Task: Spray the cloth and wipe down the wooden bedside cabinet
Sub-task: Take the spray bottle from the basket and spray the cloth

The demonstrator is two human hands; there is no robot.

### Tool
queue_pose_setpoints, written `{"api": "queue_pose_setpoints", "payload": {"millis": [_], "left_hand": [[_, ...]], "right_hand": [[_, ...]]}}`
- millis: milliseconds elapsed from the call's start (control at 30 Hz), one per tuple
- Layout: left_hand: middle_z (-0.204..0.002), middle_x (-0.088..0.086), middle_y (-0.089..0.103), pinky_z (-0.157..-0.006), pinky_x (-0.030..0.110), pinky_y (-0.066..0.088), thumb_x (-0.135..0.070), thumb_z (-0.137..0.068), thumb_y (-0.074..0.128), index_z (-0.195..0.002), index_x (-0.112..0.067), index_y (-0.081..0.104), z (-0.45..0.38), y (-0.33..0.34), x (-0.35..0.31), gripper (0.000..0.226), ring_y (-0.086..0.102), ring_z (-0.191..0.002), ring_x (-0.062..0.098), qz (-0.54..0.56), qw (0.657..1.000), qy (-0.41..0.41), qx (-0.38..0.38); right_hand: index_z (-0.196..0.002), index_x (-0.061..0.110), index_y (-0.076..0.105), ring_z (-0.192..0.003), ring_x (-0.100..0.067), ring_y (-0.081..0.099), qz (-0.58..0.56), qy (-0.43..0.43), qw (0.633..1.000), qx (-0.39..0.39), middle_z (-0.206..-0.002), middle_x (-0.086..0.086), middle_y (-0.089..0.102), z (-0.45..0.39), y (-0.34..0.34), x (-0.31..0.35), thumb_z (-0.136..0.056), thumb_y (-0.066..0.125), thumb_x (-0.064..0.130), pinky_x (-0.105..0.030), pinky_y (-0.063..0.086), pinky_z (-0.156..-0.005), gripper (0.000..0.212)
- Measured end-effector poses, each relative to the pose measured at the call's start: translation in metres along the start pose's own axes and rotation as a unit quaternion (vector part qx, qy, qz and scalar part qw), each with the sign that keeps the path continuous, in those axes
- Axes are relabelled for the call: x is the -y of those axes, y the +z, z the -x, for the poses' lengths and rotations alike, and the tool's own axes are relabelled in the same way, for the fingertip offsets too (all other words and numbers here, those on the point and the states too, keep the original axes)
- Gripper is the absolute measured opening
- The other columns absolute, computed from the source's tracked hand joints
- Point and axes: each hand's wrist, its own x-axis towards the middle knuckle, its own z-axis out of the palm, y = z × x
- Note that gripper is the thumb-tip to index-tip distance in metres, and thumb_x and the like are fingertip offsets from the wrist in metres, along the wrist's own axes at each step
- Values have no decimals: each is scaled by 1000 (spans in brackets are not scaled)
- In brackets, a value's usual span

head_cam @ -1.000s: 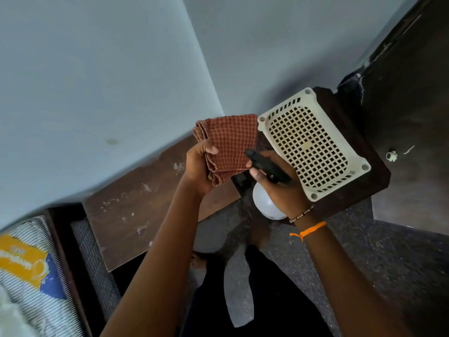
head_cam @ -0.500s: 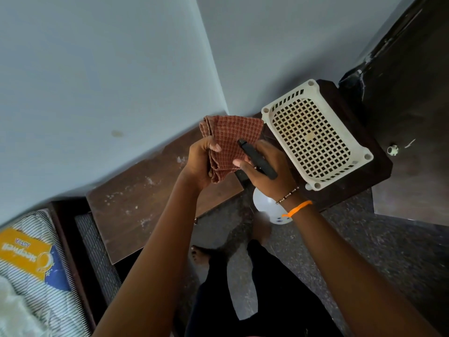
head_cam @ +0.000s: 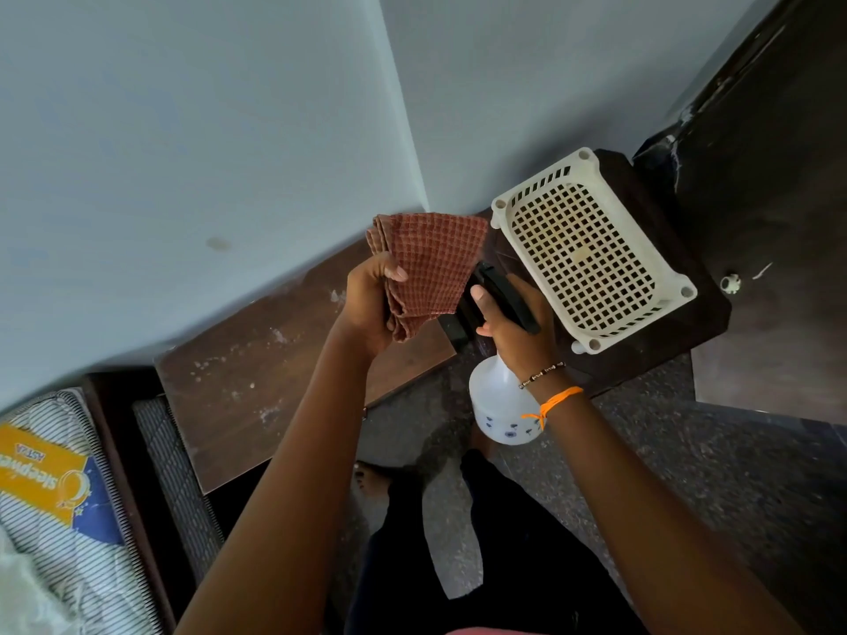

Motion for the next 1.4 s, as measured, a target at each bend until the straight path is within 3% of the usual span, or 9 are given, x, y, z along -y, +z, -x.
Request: {"api": "queue_pose_setpoints", "payload": {"millis": [200, 400, 567, 733, 833, 1000, 1233, 1333, 1400], "left_hand": [[-96, 10, 62, -79, 38, 50, -19, -54, 49, -104, -6, 54, -9, 13, 5, 53, 59, -90, 25, 56, 998, 22, -12], [-106, 12, 56, -82, 42, 48, -21, -53, 50, -112, -8, 49, -14, 20, 2, 61, 54, -99, 30, 41, 997, 17, -59], [-103, 9, 57, -83, 42, 48, -17, -61, 44, -107, -11, 51, -17, 22, 8, 47, 54, -97, 28, 66, 993, 25, -92], [-88, 3, 68, -72, 38, 55, -18, -67, 36, -97, -13, 56, -18, 29, 20, 37, 65, -83, 21, 114, 988, 21, -102], [-76, 0, 72, -67, 35, 55, -19, -67, 36, -94, -13, 57, -19, 35, 25, 35, 69, -70, 17, 107, 989, -4, -104], [-88, 8, 69, -78, 42, 50, -20, -66, 42, -101, -11, 58, -23, 32, 34, 39, 65, -82, 26, 121, 984, -52, -124], [-86, 7, 71, -74, 37, 53, -17, -64, 47, -100, -10, 58, -25, 27, 43, 38, 68, -77, 22, 94, 981, -97, -139], [-84, 7, 71, -74, 37, 52, -13, -62, 43, -99, -8, 58, -27, 24, 42, 40, 67, -77, 22, 91, 983, -95, -129], [-81, 5, 71, -74, 37, 52, -13, -63, 41, -96, -8, 58, -27, 22, 40, 38, 67, -75, 21, 95, 985, -84, -121]], "right_hand": [[-77, -1, 53, -72, -36, 62, 34, -27, 996, 74, -71, -23, 59, 15, 3, 1, -81, 65, 34, -55, 54, -64, 37], [-83, -3, 60, -68, -37, 62, 55, 8, 998, 19, -70, -23, 61, 3, -3, -1, -85, 65, 18, -54, 55, -57, 22], [-89, 5, 64, -61, -2, 62, -33, 46, 998, 38, -68, -3, 59, -8, -30, 20, -86, 63, 9, -23, 55, -47, 5], [-91, 8, 62, -70, -5, 57, -111, -3, 993, -44, -77, -2, 56, -45, -61, 39, -88, 62, 13, -21, 53, -59, 7], [-74, 15, 57, -65, -6, 48, -135, -21, 985, -107, -68, 3, 51, -74, -65, 46, -86, 63, 19, -16, 42, -60, 14], [-75, 17, 62, -63, 5, 51, -161, -38, 972, -165, -66, 7, 55, -125, -63, 37, -85, 65, 7, -12, 44, -65, 14], [-85, 10, 66, -71, 4, 59, -186, -35, 965, -183, -65, 18, 67, -159, -58, -8, -82, 66, 7, -14, 48, -71, 4], [-90, 7, 66, -78, 1, 60, -171, -33, 966, -193, -77, 12, 67, -157, -59, -17, -80, 67, 13, -16, 48, -75, 12], [-104, -1, 62, -94, -10, 60, -145, -16, 969, -202, -100, -10, 64, -154, -62, -24, -76, 70, 13, -18, 50, -81, 33]]}}
